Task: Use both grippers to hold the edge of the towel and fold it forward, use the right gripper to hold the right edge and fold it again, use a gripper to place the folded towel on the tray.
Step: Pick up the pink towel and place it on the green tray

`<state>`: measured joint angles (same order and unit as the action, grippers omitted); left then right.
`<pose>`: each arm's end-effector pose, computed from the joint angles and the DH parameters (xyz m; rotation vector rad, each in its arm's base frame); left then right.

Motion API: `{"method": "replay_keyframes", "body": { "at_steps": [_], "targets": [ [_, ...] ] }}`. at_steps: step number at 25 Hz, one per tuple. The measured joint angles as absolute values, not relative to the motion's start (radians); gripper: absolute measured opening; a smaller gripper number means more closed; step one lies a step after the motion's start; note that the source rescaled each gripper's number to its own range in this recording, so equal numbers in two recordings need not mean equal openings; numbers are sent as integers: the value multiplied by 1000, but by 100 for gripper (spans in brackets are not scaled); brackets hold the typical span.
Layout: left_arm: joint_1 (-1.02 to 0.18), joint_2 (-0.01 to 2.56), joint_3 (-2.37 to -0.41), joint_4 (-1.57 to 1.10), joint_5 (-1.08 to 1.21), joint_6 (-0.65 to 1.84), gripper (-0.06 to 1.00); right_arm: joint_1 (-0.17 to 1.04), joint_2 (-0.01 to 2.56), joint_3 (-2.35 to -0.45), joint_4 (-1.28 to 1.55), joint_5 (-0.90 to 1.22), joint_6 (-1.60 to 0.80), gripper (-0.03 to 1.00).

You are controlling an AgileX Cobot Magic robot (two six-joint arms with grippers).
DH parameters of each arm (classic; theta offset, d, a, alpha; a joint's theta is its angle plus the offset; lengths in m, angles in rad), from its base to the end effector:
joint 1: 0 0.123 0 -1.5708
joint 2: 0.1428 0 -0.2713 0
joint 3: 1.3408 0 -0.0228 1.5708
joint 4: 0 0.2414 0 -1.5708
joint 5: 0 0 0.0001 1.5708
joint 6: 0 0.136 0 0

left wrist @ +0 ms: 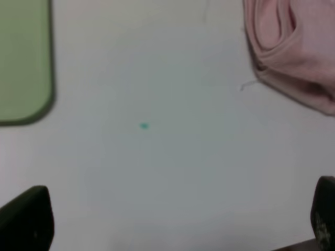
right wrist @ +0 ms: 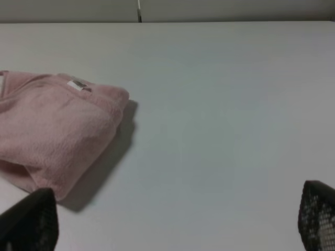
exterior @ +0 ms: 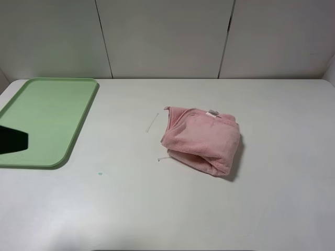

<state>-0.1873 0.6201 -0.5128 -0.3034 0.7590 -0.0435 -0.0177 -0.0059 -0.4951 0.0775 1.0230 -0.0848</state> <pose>0.1348 -0.0540 0.2371 0.0119 2.3534 -0.4665 0.0427 0.0082 0.2558 -0.0691 2.0022 0.0265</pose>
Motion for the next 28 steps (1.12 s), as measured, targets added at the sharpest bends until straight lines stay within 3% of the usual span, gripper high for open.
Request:
{"method": "replay_keyframes", "body": {
  "at_steps": [10, 28],
  "targets": [
    [-198, 1050, -585, -527, 613, 69, 99, -18, -6, -495, 77, 1023, -85, 100],
    [-453, 1666, -950, -567, 499, 86, 99, -18, -6, -495, 77, 1023, -85, 100]
  ]
}}
